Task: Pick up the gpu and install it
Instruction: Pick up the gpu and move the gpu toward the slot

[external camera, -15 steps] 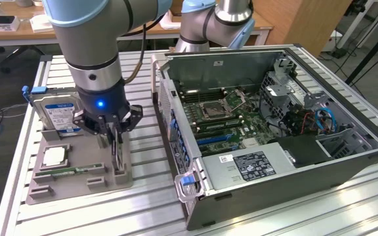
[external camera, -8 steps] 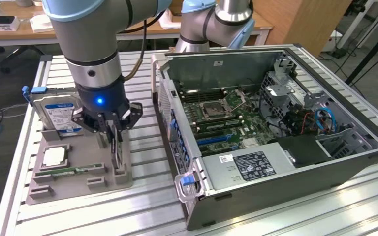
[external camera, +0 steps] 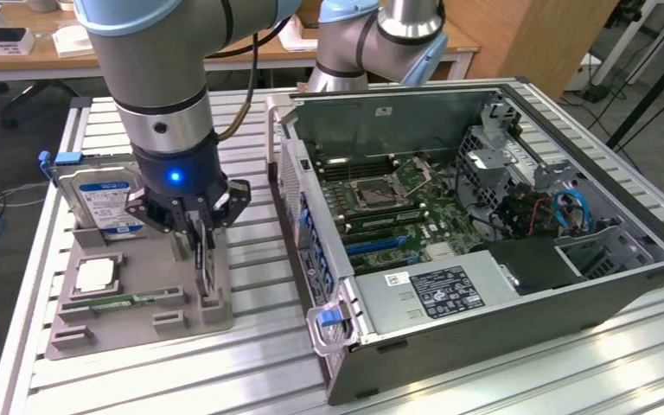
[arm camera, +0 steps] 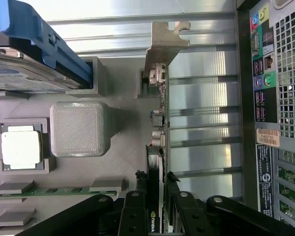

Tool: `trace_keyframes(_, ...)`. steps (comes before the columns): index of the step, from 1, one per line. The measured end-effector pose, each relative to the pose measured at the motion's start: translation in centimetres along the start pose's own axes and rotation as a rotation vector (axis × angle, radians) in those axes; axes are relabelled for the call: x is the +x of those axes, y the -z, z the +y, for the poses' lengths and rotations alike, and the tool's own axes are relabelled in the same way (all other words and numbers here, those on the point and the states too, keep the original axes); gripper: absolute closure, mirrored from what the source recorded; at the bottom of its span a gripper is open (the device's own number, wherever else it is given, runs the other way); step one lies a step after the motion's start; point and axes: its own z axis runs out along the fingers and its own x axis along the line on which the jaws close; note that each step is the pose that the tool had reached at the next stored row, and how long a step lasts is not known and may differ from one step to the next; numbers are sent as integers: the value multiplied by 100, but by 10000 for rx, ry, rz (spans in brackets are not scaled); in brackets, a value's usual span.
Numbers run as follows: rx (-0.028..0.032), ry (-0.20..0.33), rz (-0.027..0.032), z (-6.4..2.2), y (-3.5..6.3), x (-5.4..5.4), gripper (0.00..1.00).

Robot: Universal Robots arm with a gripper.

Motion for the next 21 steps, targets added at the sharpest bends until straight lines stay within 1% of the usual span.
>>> trace_keyframes(12,-9,0,1,0,9,0,74)
trace_keyframes(14,-62,-1,6,0,9,0,74)
trace_keyframes(21,-63,-1,6,0,9,0,74)
